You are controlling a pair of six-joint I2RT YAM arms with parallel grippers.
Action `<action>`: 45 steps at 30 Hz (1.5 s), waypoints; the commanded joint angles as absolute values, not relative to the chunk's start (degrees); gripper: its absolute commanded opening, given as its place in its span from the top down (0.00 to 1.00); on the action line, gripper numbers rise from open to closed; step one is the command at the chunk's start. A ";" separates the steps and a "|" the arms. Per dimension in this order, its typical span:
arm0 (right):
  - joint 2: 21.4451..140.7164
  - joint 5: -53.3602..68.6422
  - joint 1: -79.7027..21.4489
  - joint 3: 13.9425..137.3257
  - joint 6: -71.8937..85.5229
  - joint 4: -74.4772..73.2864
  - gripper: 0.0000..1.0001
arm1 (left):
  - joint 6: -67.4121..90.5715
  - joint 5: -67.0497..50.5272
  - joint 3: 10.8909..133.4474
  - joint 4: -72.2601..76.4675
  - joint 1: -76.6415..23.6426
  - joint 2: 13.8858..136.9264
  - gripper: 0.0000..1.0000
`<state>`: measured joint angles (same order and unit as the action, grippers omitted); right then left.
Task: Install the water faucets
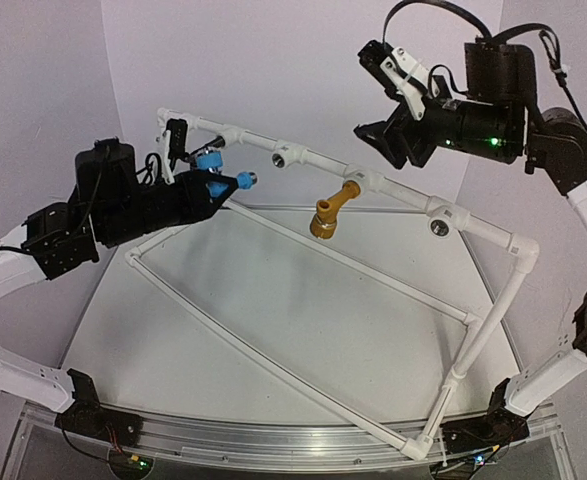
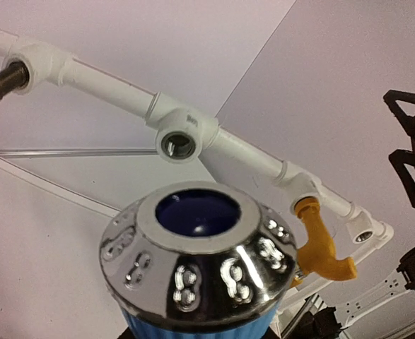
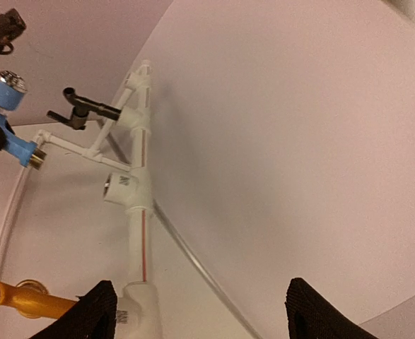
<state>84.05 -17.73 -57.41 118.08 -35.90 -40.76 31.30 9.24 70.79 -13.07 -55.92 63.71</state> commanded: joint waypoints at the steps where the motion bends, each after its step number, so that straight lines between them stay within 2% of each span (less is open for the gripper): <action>1: 87.80 -8.47 -57.36 123.69 -21.31 -59.13 0.21 | 29.19 9.42 67.15 -0.48 -55.72 62.16 1.00; 8: 87.79 -1.27 -55.17 126.46 -19.18 -68.61 0.23 | 28.63 9.89 64.61 2.43 -55.72 62.61 1.00; 14: 87.55 -1.60 -53.72 125.61 -19.36 -70.87 0.23 | 26.43 10.45 62.76 4.10 -55.70 62.78 1.00; 20: 92.34 0.97 -45.25 129.82 -19.67 -73.49 0.24 | 24.99 9.89 61.95 7.64 -54.76 65.25 1.00; 24: 93.95 4.05 -44.65 130.66 -20.96 -75.27 0.28 | 28.46 7.38 59.99 13.79 -52.62 66.82 1.00; 32: 94.13 6.77 -44.67 127.32 -21.59 -75.10 0.41 | 36.61 0.55 57.74 24.69 -48.27 71.64 1.00; 39: 93.70 6.44 -44.57 124.99 -21.71 -73.84 0.61 | 40.27 -3.36 55.70 34.66 -47.90 74.34 1.00; 45: 93.71 6.04 -44.56 124.65 -21.23 -72.61 0.67 | 41.31 -1.89 56.24 36.93 -47.89 76.58 1.00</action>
<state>94.41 3.68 -43.90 125.38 -21.81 -72.42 39.89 -1.90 55.44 29.95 -48.25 75.74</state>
